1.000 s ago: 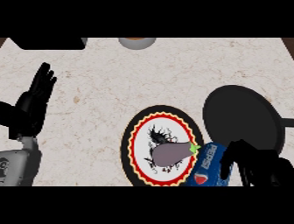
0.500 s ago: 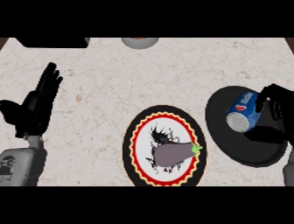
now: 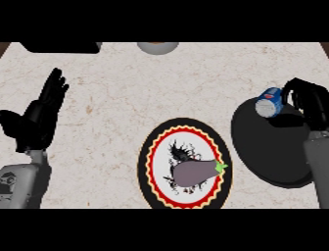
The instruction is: Pick the can from the plate and place it in the pan
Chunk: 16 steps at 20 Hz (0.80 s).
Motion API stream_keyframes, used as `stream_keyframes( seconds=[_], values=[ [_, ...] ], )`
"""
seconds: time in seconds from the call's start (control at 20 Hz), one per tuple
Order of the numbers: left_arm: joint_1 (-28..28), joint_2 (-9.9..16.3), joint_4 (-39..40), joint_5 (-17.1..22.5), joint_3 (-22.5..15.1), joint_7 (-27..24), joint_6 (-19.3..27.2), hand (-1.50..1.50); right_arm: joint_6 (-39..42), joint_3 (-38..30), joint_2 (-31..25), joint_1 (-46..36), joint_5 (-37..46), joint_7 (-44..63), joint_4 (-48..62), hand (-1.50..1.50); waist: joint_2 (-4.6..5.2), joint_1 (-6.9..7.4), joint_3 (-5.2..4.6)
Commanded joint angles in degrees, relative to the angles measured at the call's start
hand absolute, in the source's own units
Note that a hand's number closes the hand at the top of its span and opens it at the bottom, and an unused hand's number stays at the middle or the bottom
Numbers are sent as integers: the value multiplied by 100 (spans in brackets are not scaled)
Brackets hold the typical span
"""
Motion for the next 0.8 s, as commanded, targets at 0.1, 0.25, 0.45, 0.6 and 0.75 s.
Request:
stream_keyframes(
  seconds=[0.1, 0.25, 0.45, 0.6, 0.75],
  values=[
    [-13, 69, 165, 44, 50, -158, -134, 0, 755, -296, -209, -592, -463, -210, 1822, -150, 26, 63, 1],
    [169, -65, -113, -11, -128, -62, -102, 0, 1248, -298, -134, -676, -689, -544, 2441, -150, 12, 99, 6],
    [-57, 6, 108, 84, 62, 10, -99, 0, 629, -409, -185, -1207, -627, -1427, 3674, -150, 13, 34, 2],
    [-254, 29, -65, 33, 36, 240, -26, 0, 736, -765, -338, -1341, -1069, -1896, 3703, -150, 1, -11, 3],
    [158, 21, -146, 53, 102, 29, -39, 0, 1074, -1115, -565, -907, -1602, -2402, 3253, -150, -39, -106, -3]
  ],
)
